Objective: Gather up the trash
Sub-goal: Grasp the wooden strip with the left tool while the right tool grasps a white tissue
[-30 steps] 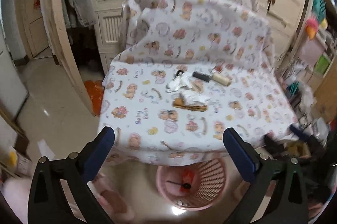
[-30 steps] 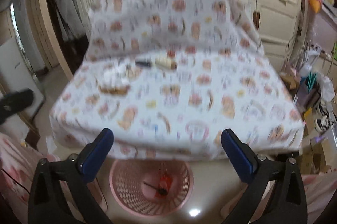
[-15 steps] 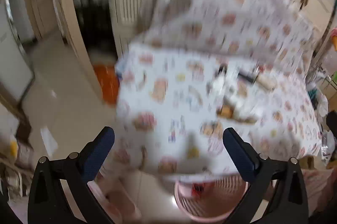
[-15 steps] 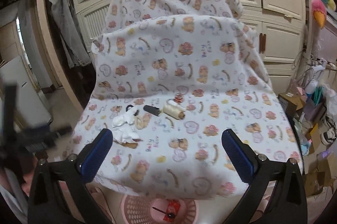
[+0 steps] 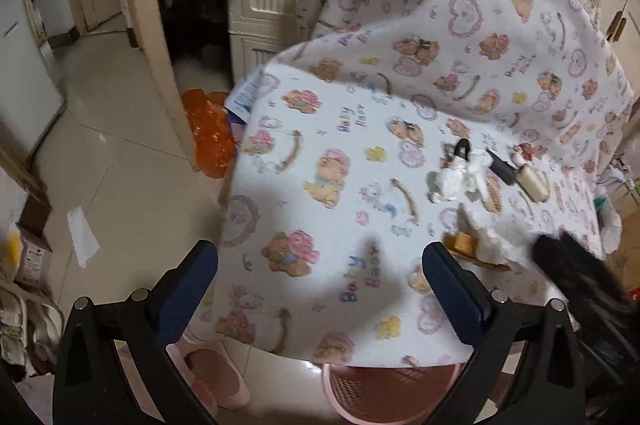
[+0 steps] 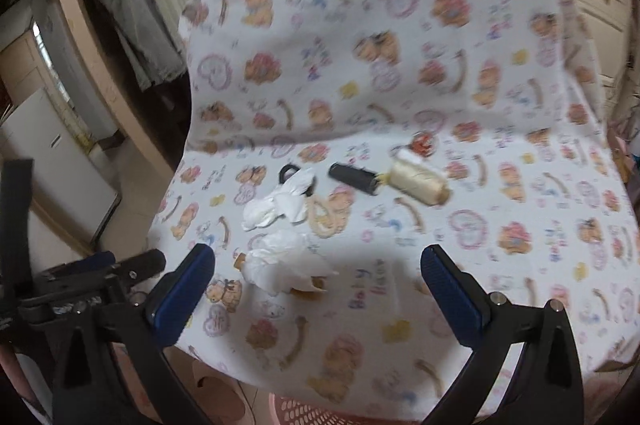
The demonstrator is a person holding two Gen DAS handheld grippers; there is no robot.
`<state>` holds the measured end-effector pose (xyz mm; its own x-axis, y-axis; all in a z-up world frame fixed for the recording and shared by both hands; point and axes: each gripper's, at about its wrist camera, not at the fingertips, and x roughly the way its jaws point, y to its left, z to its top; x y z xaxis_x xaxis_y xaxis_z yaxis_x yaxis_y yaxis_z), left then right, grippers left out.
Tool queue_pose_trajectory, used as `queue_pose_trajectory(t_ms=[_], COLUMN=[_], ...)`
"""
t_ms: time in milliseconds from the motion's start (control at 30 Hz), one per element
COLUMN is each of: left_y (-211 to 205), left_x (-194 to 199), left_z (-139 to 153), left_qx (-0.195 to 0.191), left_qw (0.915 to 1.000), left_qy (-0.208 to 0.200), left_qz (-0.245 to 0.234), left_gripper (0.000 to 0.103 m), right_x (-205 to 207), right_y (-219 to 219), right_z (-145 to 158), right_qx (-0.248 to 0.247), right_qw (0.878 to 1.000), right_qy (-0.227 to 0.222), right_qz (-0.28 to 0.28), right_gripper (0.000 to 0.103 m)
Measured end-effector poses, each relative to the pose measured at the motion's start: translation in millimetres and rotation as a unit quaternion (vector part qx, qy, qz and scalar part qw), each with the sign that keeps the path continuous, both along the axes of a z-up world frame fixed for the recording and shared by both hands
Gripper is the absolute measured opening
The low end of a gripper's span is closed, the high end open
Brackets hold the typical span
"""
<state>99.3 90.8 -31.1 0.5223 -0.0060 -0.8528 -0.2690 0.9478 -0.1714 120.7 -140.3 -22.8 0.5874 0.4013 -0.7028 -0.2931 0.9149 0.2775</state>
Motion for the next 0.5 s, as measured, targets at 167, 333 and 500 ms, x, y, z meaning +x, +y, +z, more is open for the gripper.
queue_pose_trajectory(t_ms=[167,333,500], left_y=[-3.6,-4.1,-19.9], left_x=[-1.8,1.9,1.9], left_z=[6.5,1.7,2.1], left_qx=[-0.007,-0.031,-0.007], left_qw=[0.9998,0.9994,0.9997], left_qy=[-0.015,-0.006,-0.007], left_qz=[-0.010,-0.010,-0.022], left_gripper=[0.101,0.101,0.101], right_x=[4.3,-8.4,-28.9], right_y=[5.0,-16.9,-45.0], right_z=[-15.8,3.2,31.8], right_qx=[0.028,0.026,-0.022], right_qw=[0.999,0.999,0.999], right_qy=[0.035,0.015,-0.027], right_qz=[0.025,0.020,0.024], right_gripper=[0.012,0.001,0.001])
